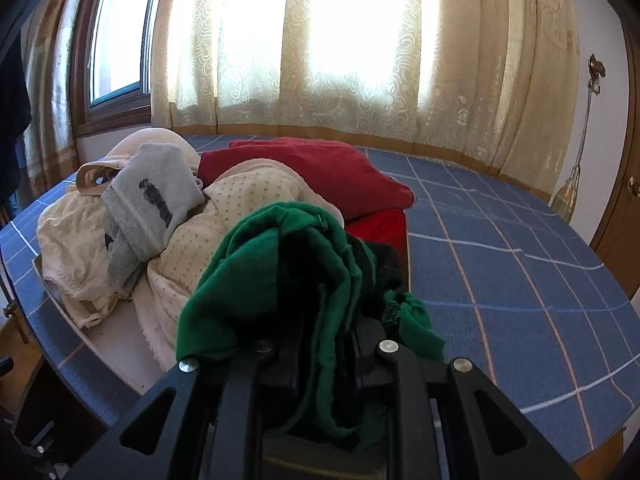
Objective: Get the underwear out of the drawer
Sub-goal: 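Open the right gripper to drop the green garment into the tray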
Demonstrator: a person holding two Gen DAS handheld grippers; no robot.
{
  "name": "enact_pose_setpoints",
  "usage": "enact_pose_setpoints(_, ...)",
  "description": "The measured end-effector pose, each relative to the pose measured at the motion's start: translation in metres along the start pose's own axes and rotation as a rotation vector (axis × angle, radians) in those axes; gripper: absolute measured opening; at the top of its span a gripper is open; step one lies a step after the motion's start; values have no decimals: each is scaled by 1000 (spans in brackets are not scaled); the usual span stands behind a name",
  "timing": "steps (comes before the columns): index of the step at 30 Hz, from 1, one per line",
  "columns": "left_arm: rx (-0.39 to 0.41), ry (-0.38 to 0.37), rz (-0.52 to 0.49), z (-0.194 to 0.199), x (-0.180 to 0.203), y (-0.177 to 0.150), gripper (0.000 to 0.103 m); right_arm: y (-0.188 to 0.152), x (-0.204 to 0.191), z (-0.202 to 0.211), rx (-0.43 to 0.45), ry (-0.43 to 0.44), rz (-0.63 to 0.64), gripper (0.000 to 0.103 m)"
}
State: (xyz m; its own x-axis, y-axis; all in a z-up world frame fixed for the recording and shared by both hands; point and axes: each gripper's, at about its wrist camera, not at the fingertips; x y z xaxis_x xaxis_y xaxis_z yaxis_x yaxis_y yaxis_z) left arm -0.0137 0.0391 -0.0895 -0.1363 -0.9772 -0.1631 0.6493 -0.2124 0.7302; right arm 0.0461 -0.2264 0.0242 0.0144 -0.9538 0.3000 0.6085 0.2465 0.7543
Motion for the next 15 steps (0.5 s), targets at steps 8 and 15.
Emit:
enact_pose_setpoints(8, 1, 0, 0, 0, 1, 0, 91, -3, 2, 16, -29, 24, -25, 32)
enact_pose_setpoints(15, 1, 0, 0, 0, 1, 0, 91, -2, -1, 28, -23, 24, -16, 47)
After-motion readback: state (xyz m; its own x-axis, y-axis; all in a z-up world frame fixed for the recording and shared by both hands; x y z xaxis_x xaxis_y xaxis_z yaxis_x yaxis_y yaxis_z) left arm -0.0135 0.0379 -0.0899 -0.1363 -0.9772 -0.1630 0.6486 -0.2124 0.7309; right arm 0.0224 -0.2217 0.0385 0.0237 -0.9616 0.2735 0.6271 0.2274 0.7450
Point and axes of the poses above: each gripper's, at about its wrist camera, not at the fingertips, and z roughly against the way its jaws point, x to its right, y to its top, and after that the axes turned 14 degrees about z, right-handed
